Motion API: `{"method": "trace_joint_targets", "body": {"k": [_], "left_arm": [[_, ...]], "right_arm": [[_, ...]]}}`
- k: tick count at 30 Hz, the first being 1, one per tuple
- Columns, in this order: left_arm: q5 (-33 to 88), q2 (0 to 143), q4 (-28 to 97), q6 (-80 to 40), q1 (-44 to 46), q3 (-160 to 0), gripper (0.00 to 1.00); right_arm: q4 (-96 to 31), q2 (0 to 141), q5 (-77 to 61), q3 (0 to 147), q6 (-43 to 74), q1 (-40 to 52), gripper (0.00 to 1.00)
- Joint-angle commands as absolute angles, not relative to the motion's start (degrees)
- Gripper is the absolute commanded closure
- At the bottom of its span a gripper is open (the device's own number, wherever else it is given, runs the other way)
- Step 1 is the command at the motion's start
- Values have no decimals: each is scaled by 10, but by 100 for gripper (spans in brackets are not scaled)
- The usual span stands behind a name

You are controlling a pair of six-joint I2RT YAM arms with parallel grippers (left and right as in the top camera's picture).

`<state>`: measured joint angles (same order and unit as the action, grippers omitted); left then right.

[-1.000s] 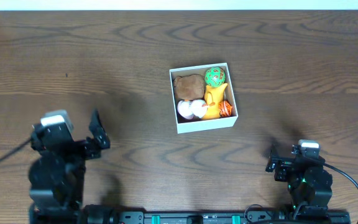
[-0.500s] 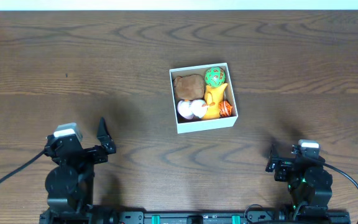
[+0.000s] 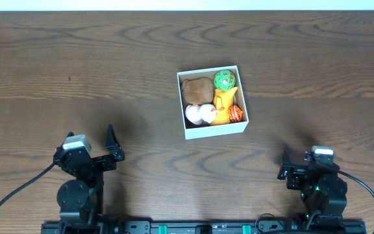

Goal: Pack container

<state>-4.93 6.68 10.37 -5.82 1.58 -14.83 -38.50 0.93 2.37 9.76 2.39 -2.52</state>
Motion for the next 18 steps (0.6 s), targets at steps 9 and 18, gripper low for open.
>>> {"method": "trace_joint_targets", "body": {"k": [9,18], "left_arm": [[-54,17,60,-63,13,-76,2],[-54,1,63,-63,13,-43,2]], "right_arm": [[-384,3,28,90,31,-30,1],[-384,3,28,90,31,-30,1]]}}
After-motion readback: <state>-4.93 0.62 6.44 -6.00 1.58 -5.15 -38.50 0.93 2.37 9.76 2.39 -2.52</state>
